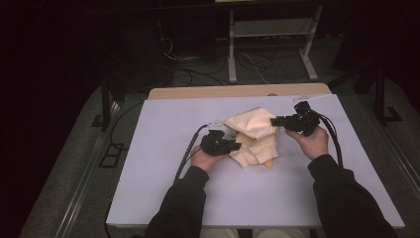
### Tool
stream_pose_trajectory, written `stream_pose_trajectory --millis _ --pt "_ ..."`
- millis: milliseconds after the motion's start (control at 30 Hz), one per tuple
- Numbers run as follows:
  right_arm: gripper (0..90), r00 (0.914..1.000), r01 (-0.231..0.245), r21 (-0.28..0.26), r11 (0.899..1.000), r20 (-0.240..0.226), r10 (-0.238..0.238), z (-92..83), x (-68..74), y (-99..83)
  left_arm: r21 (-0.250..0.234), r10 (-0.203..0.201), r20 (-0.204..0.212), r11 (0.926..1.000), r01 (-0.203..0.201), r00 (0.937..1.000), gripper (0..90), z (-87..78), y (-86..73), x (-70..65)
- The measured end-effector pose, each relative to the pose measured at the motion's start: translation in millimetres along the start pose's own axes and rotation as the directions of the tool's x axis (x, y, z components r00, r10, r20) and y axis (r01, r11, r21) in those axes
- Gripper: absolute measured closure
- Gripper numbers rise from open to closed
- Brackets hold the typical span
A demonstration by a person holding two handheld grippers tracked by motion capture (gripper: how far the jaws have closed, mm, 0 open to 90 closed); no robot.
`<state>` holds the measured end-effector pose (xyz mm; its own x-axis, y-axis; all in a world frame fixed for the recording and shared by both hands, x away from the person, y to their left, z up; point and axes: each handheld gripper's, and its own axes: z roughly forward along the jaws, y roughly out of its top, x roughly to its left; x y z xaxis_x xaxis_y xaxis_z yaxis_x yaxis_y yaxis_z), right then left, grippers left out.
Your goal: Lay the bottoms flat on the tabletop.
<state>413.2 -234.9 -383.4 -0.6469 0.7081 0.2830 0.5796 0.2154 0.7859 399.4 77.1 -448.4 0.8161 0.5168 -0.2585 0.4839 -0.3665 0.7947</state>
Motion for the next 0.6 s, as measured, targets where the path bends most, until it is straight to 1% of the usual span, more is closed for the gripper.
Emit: stream_pose_trajectory --millis 33,67,100,133,200,233,267,300,333,400,433,467,500,567,600 --pt "81.4 1.0000 0.000 -0.001 1.000 0.004 0.000 -0.3 -0.3 -0.3 -0.001 -0.002 -0.009 1.0000 0.002 1.0000 78.0 -5.9 1.6 -0.9" --pt "81.4 1.0000 -0.002 -0.003 1.000 0.007 0.002 -0.7 -0.4 -0.4 -0.003 0.005 -0.017 1.0000 -0.005 0.9998 78.5 -9.3 2.7 -1.8" --pt "81.4 0.9999 -0.004 -0.002 1.000 0.011 0.004 -1.2 -0.4 -0.3 -0.003 0.005 -0.017 1.0000 -0.005 0.9998 78.7 -9.3 2.7 -1.8" --pt "81.4 0.9999 -0.004 -0.002 1.000 0.011 0.004 -1.2 -0.4 -0.3 -0.006 0.015 -0.028 0.9999 -0.015 0.9995 78.7 -13.0 4.1 -3.3" --pt "81.5 0.9998 -0.005 -0.002 1.000 0.020 0.005 -2.6 -0.2 0.5 -0.015 0.048 -0.076 0.9986 -0.050 0.9959 78.6 -22.3 6.9 -7.8" --pt "81.5 0.9997 -0.004 -0.004 1.000 0.023 0.004 -3.4 0.1 0.9 -0.018 0.057 -0.090 0.9981 -0.058 0.9943 78.6 -25.7 7.8 -9.5" --pt "81.5 0.9996 -0.002 -0.007 1.000 0.029 0.002 -5.3 0.9 2.1 -0.027 0.080 -0.112 0.9962 -0.083 0.9905 78.7 -35.1 10.0 -12.4" --pt "81.5 0.9995 0.000 -0.010 1.000 0.032 0.000 -6.6 1.1 3.0 -0.033 0.084 -0.126 0.9955 -0.089 0.9884 78.7 -40.2 10.8 -12.7" --pt "81.5 0.9994 0.001 -0.010 1.000 0.034 0.000 -7.9 1.3 3.9 -0.033 0.084 -0.126 0.9955 -0.089 0.9884 78.7 -40.2 10.8 -12.7" --pt "81.6 0.9992 0.002 -0.012 1.000 0.039 -0.002 -10.8 1.6 6.2 -0.055 0.074 -0.150 0.9950 -0.084 0.9859 78.8 -51.0 12.4 -10.7" --pt "81.7 0.9992 0.004 -0.014 1.000 0.039 -0.003 -12.4 2.1 7.8 -0.082 0.057 -0.171 0.9940 -0.072 0.9836 78.8 -61.7 14.3 -8.2" --pt "81.8 0.9992 0.006 -0.013 1.000 0.039 -0.005 -14.2 3.3 9.6 -0.082 0.057 -0.171 0.9940 -0.072 0.9836 78.9 -61.7 14.3 -8.2" --pt "81.9 0.9992 0.012 -0.012 1.000 0.039 -0.012 -15.6 4.8 11.9 -0.096 0.059 -0.190 0.9923 -0.078 0.9800 79.0 -70.7 17.7 -6.3" --pt "82.1 0.9987 0.029 -0.004 1.000 0.043 -0.029 -18.1 8.8 17.6 -0.093 0.067 -0.199 0.9919 -0.087 0.9777 79.1 -78.0 24.1 -4.9" --pt "82.1 0.9983 0.038 -0.005 0.999 0.044 -0.038 -19.2 11.1 20.7 -0.093 0.067 -0.199 0.9919 -0.087 0.9777 79.1 -78.0 24.1 -4.9"
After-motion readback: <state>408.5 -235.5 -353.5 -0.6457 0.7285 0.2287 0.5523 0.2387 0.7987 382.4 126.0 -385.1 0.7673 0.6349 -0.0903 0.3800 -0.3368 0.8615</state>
